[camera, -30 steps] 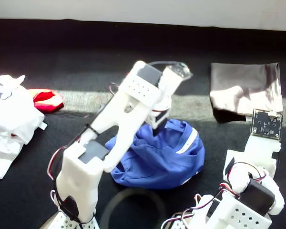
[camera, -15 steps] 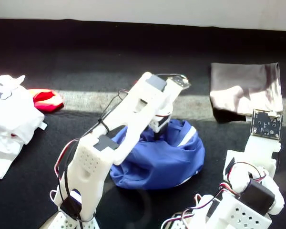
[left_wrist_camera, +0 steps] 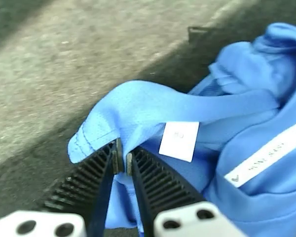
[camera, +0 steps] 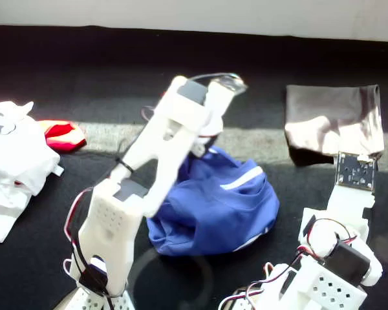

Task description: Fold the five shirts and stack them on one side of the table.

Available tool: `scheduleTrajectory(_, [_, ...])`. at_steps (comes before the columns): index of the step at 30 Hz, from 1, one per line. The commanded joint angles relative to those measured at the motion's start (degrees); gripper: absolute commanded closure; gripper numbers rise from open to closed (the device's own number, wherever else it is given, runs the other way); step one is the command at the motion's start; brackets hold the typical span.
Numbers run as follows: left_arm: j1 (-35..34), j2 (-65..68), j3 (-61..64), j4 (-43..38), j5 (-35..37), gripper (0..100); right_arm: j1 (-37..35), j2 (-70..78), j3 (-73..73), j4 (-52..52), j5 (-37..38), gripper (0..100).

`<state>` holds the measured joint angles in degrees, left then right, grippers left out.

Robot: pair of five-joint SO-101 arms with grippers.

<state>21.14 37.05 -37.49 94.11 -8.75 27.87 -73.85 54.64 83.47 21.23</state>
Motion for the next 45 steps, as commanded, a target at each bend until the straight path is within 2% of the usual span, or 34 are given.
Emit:
scheduleTrajectory(1, [-4.09, -2.51, -2.24, 0.09, -0.18, 92, 0.13, -0.31, -0.4, -1.01, -0.35, 74.0])
scheduleTrajectory(6, [-8.48, 2.33, -2.33, -5.01, -0.18, 82, 0.13, -0.31, -0.4, -1.01, -0.53, 74.0])
scheduleTrajectory(16, [-10.07, 9.45, -2.42, -11.52, 0.09, 81, 0.13, -0.31, -0.04, -1.01, -0.35, 74.0])
scheduleTrajectory(24, [-8.57, 14.2, -2.42, -12.04, 0.18, 82, 0.13, -0.31, -0.04, -1.01, -0.53, 74.0])
scheduleTrajectory(26, [-8.75, 14.29, -2.42, -11.6, 0.18, 84, 0.13, -0.31, -0.04, -1.01, -0.53, 74.0])
scheduleTrajectory(29, [-9.54, 12.53, -3.74, -11.08, 0.18, 100, 0.04, 0.13, 0.04, -1.01, -0.62, 74.0])
scheduleTrajectory(30, [-9.98, 11.65, -4.53, -10.02, 0.18, 98, -0.22, 0.13, 0.04, -1.1, -0.62, 74.0])
scheduleTrajectory(34, [-13.05, 7.43, -8.92, -6.33, 0.18, 99, -4.18, 0.22, 0.04, -1.1, -0.7, 74.0])
scheduleTrajectory(38, [-17.71, 3.03, -14.55, 0.09, -0.09, 99, -9.27, 1.54, -0.48, -4.88, -6.24, 74.0])
scheduleTrajectory(41, [-21.41, -0.22, -18.33, 5.71, -0.18, 99, -14.55, 8.75, -3.3, -6.37, -9.41, 74.0])
scheduleTrajectory(45, [-26.86, -4.53, -17.71, 6.95, -1.05, 99, -22.64, 24.84, -13.76, -6.29, -14.15, 74.0])
